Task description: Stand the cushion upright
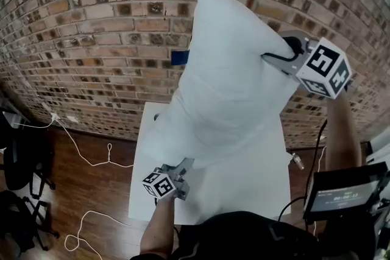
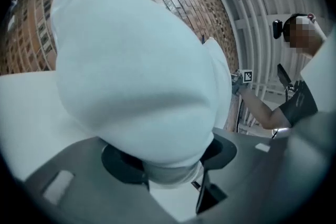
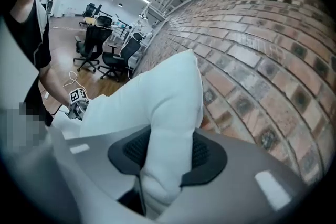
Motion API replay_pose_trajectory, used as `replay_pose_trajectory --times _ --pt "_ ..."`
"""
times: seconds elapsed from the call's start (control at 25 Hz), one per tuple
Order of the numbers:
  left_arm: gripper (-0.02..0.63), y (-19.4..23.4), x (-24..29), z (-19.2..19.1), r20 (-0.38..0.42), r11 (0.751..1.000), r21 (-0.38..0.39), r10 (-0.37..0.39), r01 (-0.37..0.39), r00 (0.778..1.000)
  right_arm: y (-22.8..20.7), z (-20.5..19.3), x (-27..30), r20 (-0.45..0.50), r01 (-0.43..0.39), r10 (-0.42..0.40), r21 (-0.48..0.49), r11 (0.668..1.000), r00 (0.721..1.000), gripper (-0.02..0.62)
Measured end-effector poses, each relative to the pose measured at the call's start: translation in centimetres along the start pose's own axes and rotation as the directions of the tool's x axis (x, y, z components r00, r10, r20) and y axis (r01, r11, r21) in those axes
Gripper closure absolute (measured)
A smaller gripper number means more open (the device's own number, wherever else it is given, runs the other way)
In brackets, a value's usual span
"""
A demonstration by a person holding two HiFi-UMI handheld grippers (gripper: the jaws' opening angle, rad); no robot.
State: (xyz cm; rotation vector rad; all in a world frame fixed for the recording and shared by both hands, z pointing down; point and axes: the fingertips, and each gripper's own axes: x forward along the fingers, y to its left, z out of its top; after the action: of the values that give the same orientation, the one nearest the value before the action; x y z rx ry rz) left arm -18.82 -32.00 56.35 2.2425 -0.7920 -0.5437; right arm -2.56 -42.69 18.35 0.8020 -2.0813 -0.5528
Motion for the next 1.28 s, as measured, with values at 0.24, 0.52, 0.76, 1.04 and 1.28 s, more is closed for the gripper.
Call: replay_pose_trajectory --times 0.24,0.52,0.76,1.04,1.28 --pt "0.354 2.0 -0.6 0.4 0.020 0.999 -0.046 0.017 -0.016 1.000 0.8 3.9 3.8 -0.021 -0.053 0.052 -0.084 0.995 0.998 0.439" --pt "0.353 3.6 -0.5 0.4 0.076 0.991 -0.111 0.077 -0.068 0.994 1.9 6.0 5.8 -0.076 -0.068 0.058 -0.141 0.988 0.995 0.443" --pt "0.356 4.5 1.1 0.1 0.081 0.983 -0.164 0.093 -0.079 0.992 2.2 7.3 7.5 -0.094 -0.063 0.046 -0.191 0.980 0.995 0.445" --pt "0.354 6.7 1.7 -0.1 0.093 0.968 -0.203 0.170 -0.148 0.981 1.7 6.6 9.5 -0.106 -0.061 0.043 -0.175 0.983 0.993 0.445" --pt "0.351 8.3 2.1 -0.7 0.117 0.945 -0.290 0.190 -0.149 0.975 1.7 7.0 11.6 -0.098 -0.068 0.050 -0.188 0.980 0.994 0.443"
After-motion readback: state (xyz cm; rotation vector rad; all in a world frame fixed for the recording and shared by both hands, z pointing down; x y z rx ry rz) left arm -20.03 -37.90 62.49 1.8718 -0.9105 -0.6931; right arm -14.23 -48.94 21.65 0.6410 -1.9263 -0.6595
